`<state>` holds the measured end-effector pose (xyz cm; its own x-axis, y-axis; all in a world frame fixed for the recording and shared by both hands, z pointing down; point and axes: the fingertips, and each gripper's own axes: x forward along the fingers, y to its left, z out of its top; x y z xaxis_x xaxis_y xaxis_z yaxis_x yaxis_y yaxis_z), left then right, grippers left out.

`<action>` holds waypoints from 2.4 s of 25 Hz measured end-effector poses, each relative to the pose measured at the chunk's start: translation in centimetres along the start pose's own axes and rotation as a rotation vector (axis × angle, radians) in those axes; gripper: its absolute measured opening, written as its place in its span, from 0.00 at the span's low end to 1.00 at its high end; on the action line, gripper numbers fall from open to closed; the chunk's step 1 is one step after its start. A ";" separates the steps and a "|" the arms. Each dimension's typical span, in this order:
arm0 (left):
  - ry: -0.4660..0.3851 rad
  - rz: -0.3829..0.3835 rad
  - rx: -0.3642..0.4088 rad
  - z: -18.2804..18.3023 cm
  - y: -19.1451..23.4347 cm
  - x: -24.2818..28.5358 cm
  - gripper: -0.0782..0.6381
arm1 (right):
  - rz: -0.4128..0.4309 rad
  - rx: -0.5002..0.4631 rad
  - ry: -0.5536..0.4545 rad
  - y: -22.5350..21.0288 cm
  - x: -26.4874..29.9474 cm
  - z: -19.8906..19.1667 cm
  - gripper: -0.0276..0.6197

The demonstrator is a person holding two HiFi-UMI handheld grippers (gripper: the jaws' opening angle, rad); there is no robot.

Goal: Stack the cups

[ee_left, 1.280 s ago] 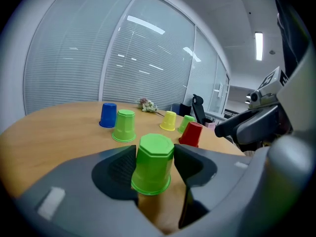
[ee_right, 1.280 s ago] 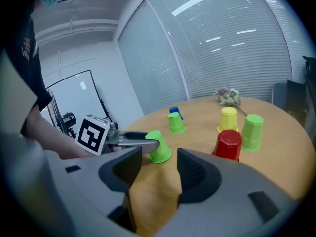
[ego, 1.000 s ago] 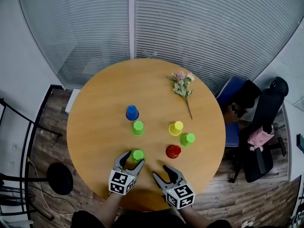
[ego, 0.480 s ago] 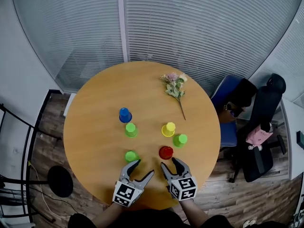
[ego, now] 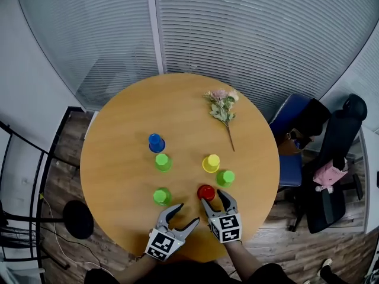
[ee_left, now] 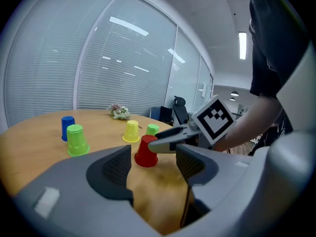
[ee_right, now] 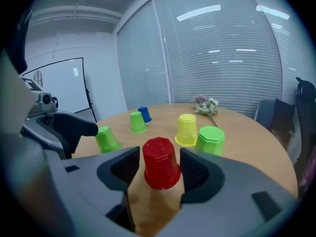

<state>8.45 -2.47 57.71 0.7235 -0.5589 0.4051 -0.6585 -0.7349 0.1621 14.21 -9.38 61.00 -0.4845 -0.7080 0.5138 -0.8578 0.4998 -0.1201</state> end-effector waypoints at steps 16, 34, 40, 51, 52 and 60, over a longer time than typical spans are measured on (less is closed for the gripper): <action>-0.009 0.090 -0.057 -1.1 1.6 -2.6 0.49 | 0.122 -0.108 0.011 4.3 2.2 0.6 0.39; -0.032 0.205 -0.121 -2.5 5.4 -7.8 0.49 | 0.193 -0.164 0.044 10.1 5.6 0.9 0.39; -0.075 0.218 -0.109 -1.5 7.3 -8.3 0.49 | 0.197 -0.120 0.009 10.8 4.4 2.2 0.43; -0.139 0.186 -0.053 3.1 12.5 -7.5 0.49 | 0.139 -0.067 -0.086 11.8 2.9 7.4 0.43; -0.140 0.184 -0.044 3.5 13.2 -7.3 0.49 | 0.133 -0.068 -0.091 11.8 3.0 7.8 0.43; -0.100 0.155 -0.016 3.9 19.0 -4.2 0.49 | 0.111 -0.053 -0.076 12.1 4.0 8.8 0.43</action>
<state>-6.35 -15.59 55.57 0.6294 -0.7010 0.3354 -0.7664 -0.6312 0.1190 0.37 -10.55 54.14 -0.5896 -0.6815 0.4335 -0.7886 0.6018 -0.1266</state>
